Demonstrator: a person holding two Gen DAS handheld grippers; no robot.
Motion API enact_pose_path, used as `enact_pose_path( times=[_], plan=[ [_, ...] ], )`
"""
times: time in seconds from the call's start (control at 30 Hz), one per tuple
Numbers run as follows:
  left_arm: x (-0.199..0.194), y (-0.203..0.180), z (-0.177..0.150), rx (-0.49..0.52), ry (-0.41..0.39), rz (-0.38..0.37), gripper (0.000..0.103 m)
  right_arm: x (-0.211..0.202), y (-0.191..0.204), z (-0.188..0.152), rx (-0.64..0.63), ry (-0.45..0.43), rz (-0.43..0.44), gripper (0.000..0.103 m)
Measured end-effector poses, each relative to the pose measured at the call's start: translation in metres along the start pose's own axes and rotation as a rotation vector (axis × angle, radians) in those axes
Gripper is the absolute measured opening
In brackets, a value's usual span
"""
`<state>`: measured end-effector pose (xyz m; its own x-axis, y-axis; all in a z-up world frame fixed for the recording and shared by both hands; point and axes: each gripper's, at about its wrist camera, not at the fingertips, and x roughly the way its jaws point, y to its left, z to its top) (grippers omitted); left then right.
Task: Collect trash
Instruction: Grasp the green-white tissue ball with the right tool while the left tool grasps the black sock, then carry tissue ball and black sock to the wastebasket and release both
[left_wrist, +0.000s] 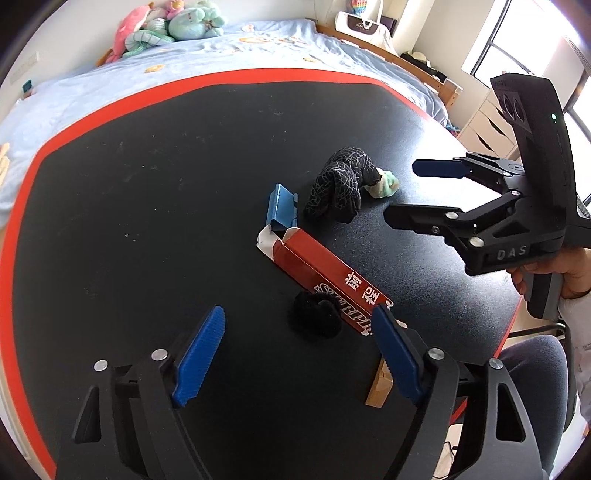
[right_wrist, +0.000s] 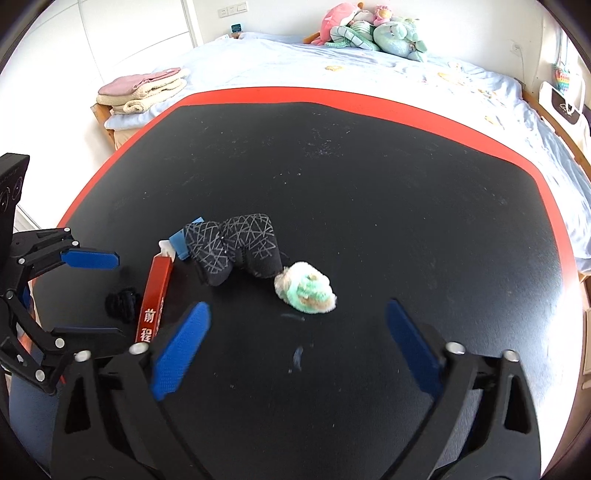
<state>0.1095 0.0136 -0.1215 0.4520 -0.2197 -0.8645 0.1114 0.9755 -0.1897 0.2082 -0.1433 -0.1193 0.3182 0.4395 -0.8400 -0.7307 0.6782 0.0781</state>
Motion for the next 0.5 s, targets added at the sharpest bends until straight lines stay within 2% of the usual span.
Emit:
enact_pose_path(
  times=[0.07,0.2,0.3,0.37,0.5],
  plan=[
    [0.0004,0.0001,-0.0005,0.007,-0.004,0.007,0.066,0.0053,0.0001,0.0022,-0.007,0.006,-0.004,0.077],
    [-0.0015,0.0009,-0.0005,0.021,-0.004,0.021,0.039,0.0102,0.0005,0.0037,-0.016,0.003,-0.010,0.062],
    [-0.0006,-0.0008,0.0016,0.026,0.004,0.027,0.023,0.0099,0.0026,0.0041,-0.031,-0.004,-0.026,0.045],
    [-0.0013,-0.0001,0.0011,0.025,0.004,0.029,0.022,0.0094,0.0025,0.0049,-0.032,-0.005,-0.034,0.030],
    [-0.0035,0.0011,0.0009,0.019,0.001,0.027,0.020,0.0072,0.0026,0.0043,-0.034,-0.003,-0.035,0.028]
  ],
)
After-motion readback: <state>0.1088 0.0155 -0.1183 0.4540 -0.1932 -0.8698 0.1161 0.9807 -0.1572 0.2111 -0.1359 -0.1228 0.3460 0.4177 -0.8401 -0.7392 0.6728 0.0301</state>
